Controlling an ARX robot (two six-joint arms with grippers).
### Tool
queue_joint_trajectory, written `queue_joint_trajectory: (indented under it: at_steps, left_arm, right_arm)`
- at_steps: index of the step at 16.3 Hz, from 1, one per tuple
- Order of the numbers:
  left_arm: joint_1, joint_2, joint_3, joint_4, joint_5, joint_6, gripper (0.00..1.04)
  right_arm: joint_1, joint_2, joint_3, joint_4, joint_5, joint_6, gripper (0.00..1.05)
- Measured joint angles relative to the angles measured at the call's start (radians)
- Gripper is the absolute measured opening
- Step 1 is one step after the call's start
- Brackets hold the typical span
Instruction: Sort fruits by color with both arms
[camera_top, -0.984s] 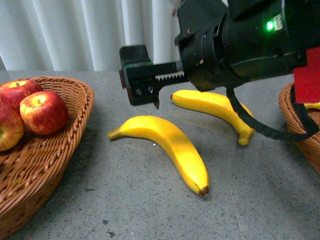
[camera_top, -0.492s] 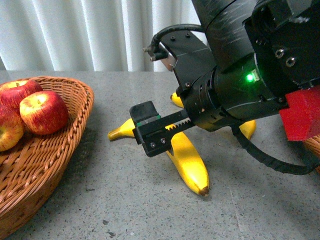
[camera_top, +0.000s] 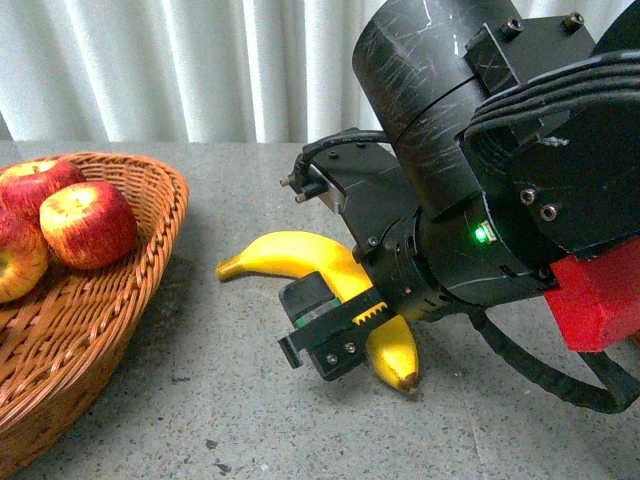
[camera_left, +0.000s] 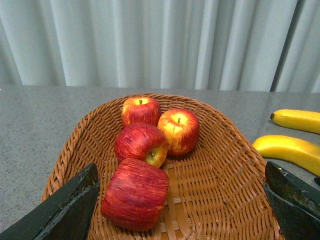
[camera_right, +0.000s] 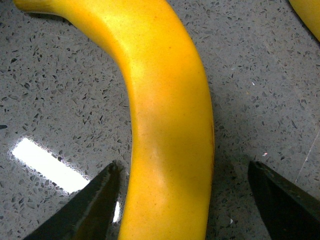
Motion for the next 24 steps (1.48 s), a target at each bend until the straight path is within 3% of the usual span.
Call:
queue_joint_trajectory:
  at_steps: [3,5,7,12,17,19,22,24]
  left_arm:
    - [0.000,0.000,0.000,0.000,0.000,0.000,0.98]
    - [0.000,0.000,0.000,0.000,0.000,0.000,0.98]
    - [0.000,0.000,0.000,0.000,0.000,0.000,0.98]
    - [0.000,0.000,0.000,0.000,0.000,0.000,0.98]
    - [0.000,0.000,0.000,0.000,0.000,0.000,0.98]
    - [0.000,0.000,0.000,0.000,0.000,0.000,0.98]
    - [0.000,0.000,0.000,0.000,0.000,0.000,0.98]
    - [0.000,0.000,0.000,0.000,0.000,0.000,0.98]
  right_arm:
    - [-0.011,-0.003,0.005,-0.005,-0.025,0.015,0.49]
    - [-0.037,-0.021,0.012,-0.010,-0.047,0.035,0.34]
    - [-0.101,-0.076,0.027,-0.010,-0.075,0.061,0.32]
    - [-0.368,-0.259,0.047,-0.026,-0.185,0.064,0.32]
    - [-0.737,-0.287,-0.095,-0.087,-0.242,-0.125,0.32]
    - [-0.829,-0.341,-0.144,-0.157,-0.298,-0.225,0.32]
    - [-0.836,-0.442,-0.151,-0.207,-0.358,-0.285,0.61]
    - [-0.742,-0.489,-0.118,-0.211,-0.371,-0.262,0.86]
